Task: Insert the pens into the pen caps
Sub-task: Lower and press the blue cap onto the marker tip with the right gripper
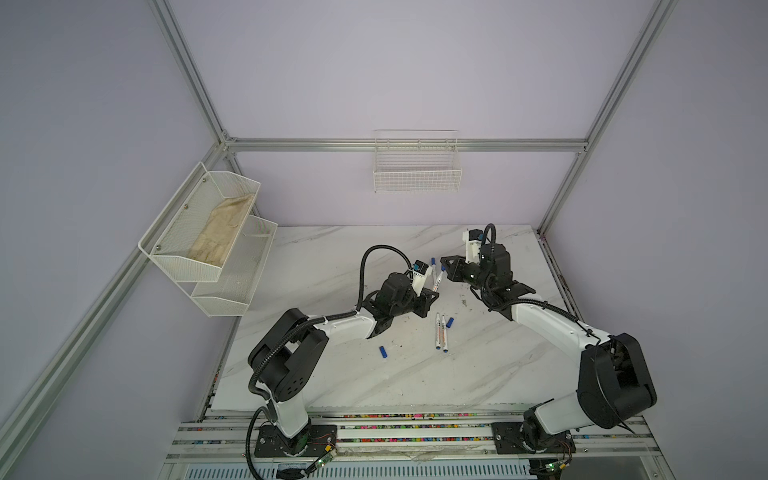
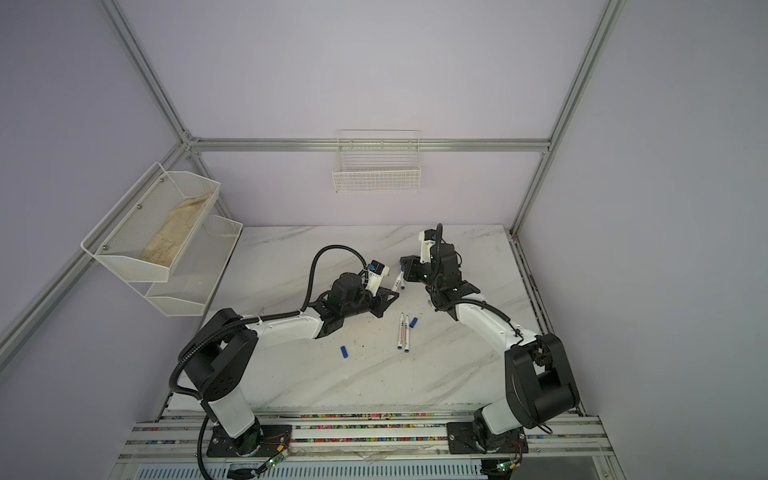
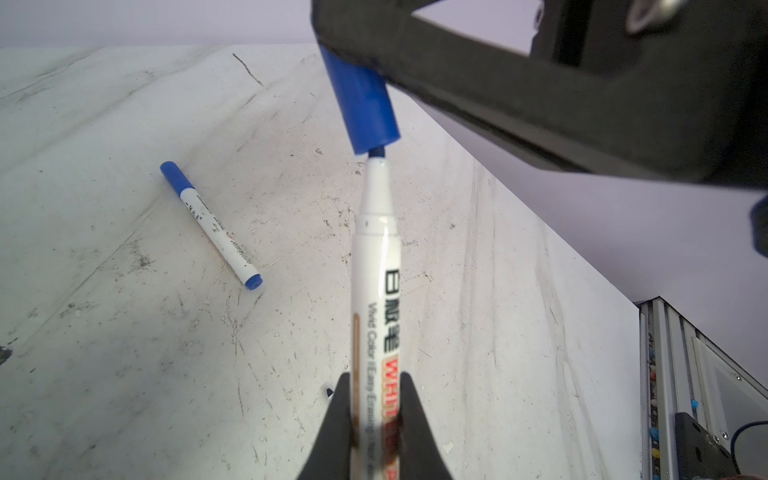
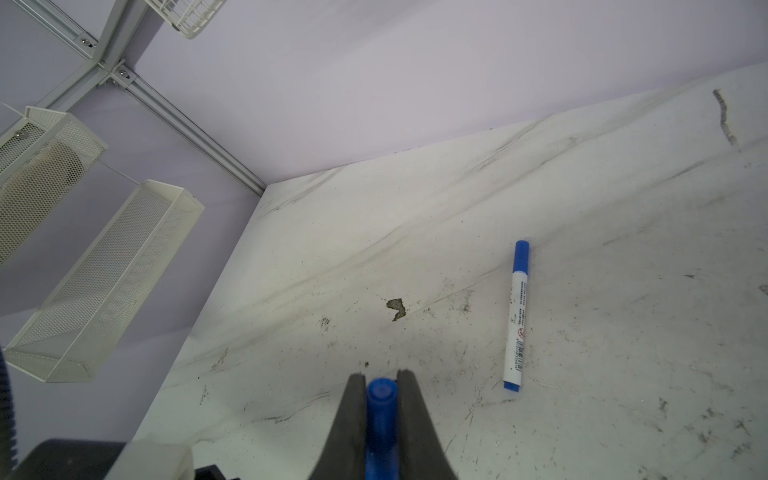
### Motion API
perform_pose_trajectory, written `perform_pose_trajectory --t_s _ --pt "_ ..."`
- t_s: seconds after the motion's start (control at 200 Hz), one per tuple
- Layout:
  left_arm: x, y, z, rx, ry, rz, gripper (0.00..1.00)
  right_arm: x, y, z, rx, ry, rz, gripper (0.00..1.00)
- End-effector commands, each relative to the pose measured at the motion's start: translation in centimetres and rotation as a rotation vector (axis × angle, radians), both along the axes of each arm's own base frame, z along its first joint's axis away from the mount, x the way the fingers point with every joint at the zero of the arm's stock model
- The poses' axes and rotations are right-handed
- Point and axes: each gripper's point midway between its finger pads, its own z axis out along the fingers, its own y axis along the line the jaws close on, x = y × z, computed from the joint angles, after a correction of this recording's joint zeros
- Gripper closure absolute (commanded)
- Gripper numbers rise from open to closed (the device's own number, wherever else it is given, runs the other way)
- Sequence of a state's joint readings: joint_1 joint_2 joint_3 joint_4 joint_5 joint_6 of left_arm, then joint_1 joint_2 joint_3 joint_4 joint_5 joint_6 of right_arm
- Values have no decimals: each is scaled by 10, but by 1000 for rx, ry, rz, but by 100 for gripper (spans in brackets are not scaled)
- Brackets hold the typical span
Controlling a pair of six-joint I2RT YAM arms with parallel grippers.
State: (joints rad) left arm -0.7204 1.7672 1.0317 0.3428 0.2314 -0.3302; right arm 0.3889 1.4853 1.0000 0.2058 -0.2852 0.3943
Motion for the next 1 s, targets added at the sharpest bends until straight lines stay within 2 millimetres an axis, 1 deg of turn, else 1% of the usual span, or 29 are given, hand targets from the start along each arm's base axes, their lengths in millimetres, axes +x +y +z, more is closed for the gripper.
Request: perform_pose_trajectory --t_s 0.0,0.16,0.26,0.34,0.59,0.74,0.815,0.995 --pt "-1 3 16 -43 -33 -2 100 5 2 10 2 -33 4 100" --pt "1 5 16 -47 -31 12 100 2 7 11 14 -34 34 100" --pt "8 8 18 -76 -19 29 100 -3 9 13 31 -36 57 100" --pt "15 11 25 -121 -11 46 100 -7 11 15 40 -37 75 100" --pt "37 13 60 -271 -42 55 100 -18 13 8 45 -11 110 100" --pt "49 17 78 -328 -81 70 100 -26 16 5 38 2 147 100" --pt "54 19 87 -339 -111 78 100 -31 20 8 24 -8 188 100" --pt "66 23 111 -314 -222 107 100 -49 33 2 18 30 320 100"
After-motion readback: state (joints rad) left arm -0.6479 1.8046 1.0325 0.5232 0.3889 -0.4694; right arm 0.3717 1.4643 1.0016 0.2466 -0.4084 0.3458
